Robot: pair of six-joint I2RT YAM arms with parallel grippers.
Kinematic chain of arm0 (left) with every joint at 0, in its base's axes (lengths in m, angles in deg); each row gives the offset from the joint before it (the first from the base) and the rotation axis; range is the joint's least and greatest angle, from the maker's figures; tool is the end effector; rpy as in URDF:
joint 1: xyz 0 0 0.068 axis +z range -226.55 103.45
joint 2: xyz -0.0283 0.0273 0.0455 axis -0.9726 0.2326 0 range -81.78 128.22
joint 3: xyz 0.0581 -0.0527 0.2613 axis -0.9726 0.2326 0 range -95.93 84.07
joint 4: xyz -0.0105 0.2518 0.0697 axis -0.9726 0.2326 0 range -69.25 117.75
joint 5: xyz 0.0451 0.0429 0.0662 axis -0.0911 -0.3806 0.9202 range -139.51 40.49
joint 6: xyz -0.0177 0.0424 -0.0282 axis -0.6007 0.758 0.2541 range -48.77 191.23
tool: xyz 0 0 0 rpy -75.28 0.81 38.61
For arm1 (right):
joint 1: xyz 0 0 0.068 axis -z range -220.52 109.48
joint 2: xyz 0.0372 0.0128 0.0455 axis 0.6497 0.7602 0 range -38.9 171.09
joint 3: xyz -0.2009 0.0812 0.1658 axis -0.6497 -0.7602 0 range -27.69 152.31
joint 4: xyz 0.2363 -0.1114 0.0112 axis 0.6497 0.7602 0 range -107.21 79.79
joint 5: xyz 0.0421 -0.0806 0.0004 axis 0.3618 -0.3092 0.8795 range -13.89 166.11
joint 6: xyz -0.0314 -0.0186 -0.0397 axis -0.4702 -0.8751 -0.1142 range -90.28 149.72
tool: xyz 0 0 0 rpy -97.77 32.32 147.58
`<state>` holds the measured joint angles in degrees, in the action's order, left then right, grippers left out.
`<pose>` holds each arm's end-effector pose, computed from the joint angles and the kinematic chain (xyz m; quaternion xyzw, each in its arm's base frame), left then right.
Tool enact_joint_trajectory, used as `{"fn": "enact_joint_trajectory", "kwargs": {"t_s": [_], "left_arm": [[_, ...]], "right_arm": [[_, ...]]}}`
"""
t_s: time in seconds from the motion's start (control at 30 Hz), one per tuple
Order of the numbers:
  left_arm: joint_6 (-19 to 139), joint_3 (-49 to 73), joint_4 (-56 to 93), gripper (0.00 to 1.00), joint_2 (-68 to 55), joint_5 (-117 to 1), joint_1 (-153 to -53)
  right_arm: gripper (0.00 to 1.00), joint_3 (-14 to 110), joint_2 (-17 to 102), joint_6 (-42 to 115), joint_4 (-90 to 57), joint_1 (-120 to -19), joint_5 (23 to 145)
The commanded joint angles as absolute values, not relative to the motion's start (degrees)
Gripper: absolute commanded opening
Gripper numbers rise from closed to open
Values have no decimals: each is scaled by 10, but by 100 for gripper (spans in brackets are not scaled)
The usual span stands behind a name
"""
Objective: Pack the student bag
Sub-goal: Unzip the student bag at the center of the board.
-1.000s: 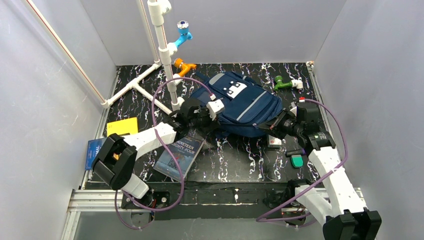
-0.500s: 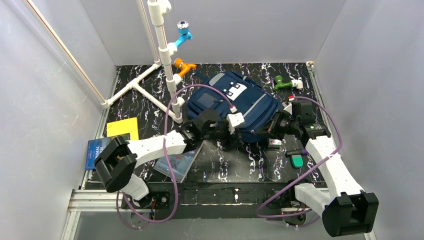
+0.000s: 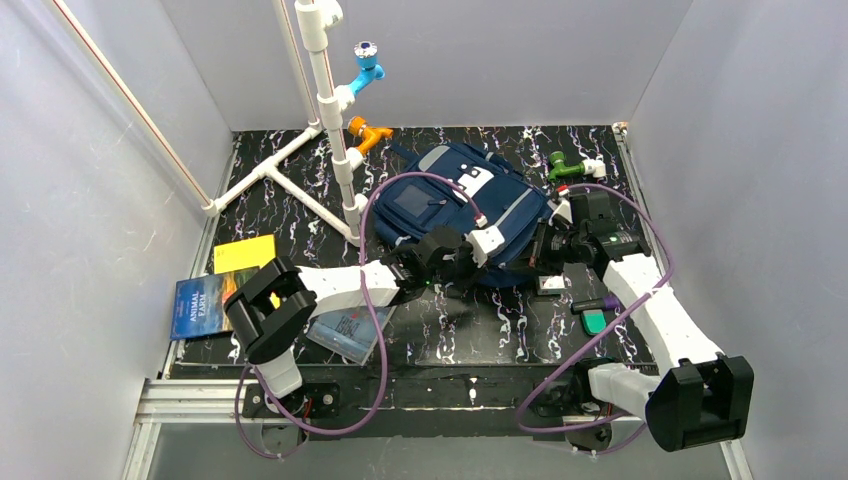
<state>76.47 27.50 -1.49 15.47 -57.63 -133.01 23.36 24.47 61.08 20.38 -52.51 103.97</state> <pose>0.2068 -0.3210 0.2266 0.4504 0.6735 -0.3039 0.5011 0.2134 0.0623 0.2751 0.0720 0.9127 0.3330 0.2257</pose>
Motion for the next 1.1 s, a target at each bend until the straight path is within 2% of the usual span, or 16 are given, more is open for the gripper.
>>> {"fn": "enact_joint_trajectory", "kwargs": {"t_s": [0.0,0.13,0.23,0.43,0.57,0.7,0.8,0.97,1.07], "left_arm": [[740,248,-37,0,154,-558,-1329],[725,254,-38,0,154,-565,-1329],[717,259,-38,0,153,-570,-1329],[683,268,-47,0,147,-580,-1329],[674,271,-48,0,147,-586,-1329],[664,280,-53,0,145,-589,-1329],[660,284,-55,0,142,-588,-1329],[649,288,-56,0,140,-590,-1329],[646,290,-57,0,140,-590,-1329]], "right_arm": [[1,256,252,589,169,-556,1053],[2,249,256,599,154,-557,1015],[12,238,259,599,138,-559,1005],[19,208,278,608,101,-573,1008],[29,195,280,616,88,-582,992],[31,190,285,618,83,-585,977],[38,185,283,620,78,-591,964],[48,143,254,708,27,-600,926],[49,136,225,765,32,-611,870]]}}
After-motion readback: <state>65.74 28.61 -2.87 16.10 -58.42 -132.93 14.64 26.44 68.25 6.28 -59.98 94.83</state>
